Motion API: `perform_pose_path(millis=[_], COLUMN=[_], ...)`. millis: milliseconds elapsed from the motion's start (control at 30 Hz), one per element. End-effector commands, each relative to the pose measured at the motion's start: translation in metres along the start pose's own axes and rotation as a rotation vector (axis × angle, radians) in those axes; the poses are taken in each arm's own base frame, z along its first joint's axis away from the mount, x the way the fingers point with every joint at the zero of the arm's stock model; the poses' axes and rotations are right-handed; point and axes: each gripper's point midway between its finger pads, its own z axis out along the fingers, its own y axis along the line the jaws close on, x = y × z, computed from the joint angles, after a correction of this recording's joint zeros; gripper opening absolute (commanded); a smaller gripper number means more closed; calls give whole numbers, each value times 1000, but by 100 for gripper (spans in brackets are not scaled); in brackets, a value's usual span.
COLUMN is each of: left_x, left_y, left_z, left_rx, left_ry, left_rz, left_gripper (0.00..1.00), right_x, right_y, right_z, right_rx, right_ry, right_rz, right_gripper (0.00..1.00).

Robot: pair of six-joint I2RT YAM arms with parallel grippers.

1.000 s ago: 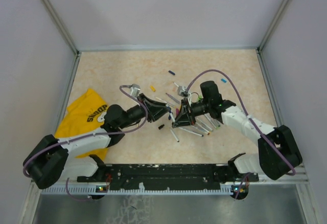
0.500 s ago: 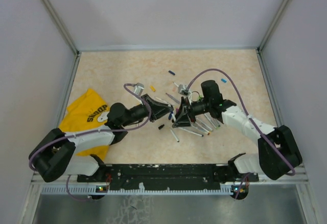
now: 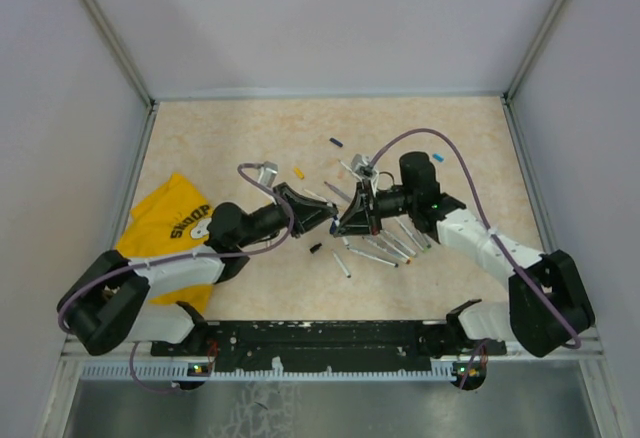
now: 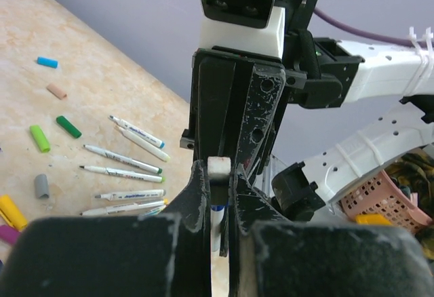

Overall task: Open the pen caps
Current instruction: Open the pen cap from the pen, then place the pen cap at the center of the board.

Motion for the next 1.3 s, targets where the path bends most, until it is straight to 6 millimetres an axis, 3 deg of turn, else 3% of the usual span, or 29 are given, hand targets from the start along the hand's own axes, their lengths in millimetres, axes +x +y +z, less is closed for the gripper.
perform_pose_path(millis=[0, 133, 200, 333, 467, 667, 800, 1267], left_x=[-72, -134, -155, -166, -140, -69, -40, -7], left_y=[5, 25, 29, 31, 51, 118, 149, 224], left_z=[-3, -21, -29, -35, -50, -84, -90, -105], left_rx=[-40, -142, -167, -173, -233, -462, -549, -833], left_ry=[-212, -365, -408, -400, -343, -171, -68, 132], left_rz=[88, 119, 133, 135, 83, -43, -129, -235], left_gripper=[0, 0, 0, 0, 0, 0, 0, 0], right_x=[0, 3, 4, 3, 3, 2, 1, 3], right_y=[8, 10, 10, 9, 1, -14, -16, -20], right_z=[4, 7, 7, 7, 3, -11, -14, -17], right_rx=[-66, -86, -84, -77, -26, 114, 144, 163], right_ry=[-1, 7, 7, 11, 49, 112, 115, 125], right_rz=[1, 20, 20, 9, -57, -167, -194, -196], right_gripper=[0, 0, 0, 0, 0, 0, 0, 0])
